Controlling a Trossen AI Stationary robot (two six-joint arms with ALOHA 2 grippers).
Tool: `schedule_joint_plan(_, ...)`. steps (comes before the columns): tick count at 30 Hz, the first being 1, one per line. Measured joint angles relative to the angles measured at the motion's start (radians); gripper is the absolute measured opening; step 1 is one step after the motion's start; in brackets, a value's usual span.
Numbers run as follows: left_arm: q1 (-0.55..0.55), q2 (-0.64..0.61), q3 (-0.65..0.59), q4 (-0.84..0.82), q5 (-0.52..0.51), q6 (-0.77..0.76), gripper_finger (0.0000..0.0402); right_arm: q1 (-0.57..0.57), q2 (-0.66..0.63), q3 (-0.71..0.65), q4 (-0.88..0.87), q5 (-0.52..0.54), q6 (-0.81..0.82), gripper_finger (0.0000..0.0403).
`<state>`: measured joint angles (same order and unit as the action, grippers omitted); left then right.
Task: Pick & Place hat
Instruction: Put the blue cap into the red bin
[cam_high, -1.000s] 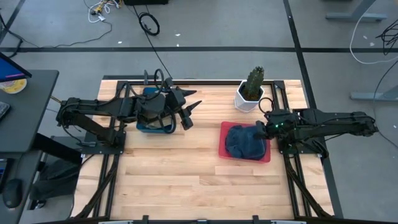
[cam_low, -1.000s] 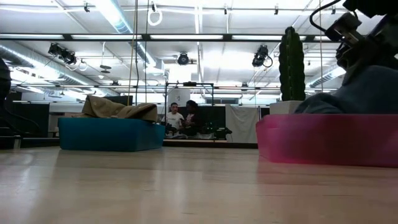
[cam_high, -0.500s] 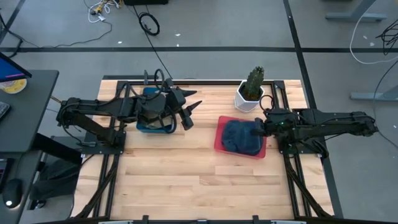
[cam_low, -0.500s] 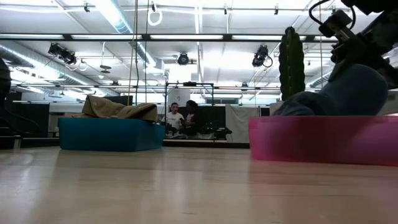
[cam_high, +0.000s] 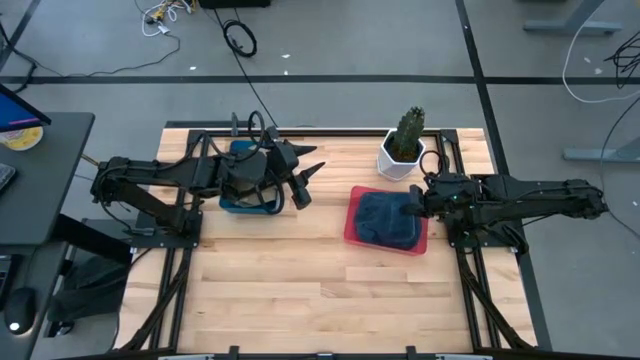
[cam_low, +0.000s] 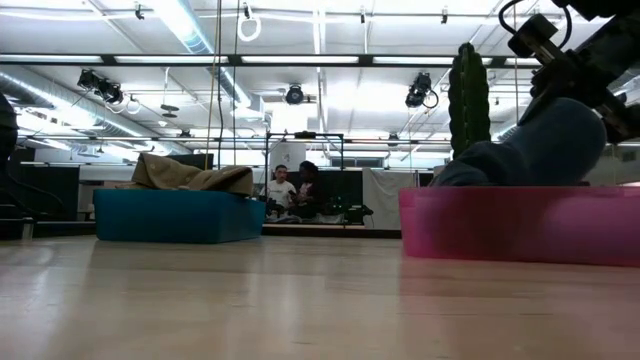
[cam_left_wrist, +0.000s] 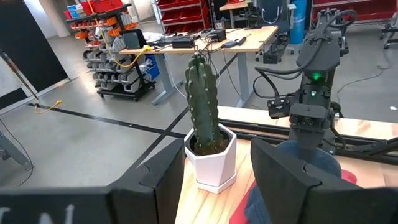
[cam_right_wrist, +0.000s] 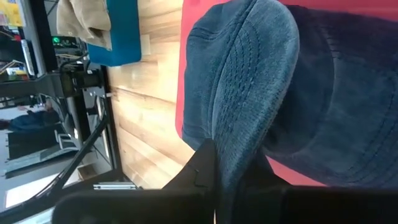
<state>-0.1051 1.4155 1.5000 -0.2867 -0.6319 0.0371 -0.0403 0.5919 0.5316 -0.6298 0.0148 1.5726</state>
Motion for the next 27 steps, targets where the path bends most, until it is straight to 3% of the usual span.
schedule_joint_plan(11,0.0,0.0,0.0,0.0,0.0,-0.003,0.0188,0.0,0.003,-0.003,0.047,0.008,0.032,0.0006)
schedule_joint_plan(20,0.0,0.0,0.0,0.0,0.0,-0.009,0.0188,0.001,0.01,-0.182,0.307,0.029,0.101,0.0006)
schedule_joint_plan(27,0.0,0.0,0.0,-0.002,0.0,-0.026,0.0188,0.001,0.008,-0.206,0.242,0.044,0.097,0.0009)
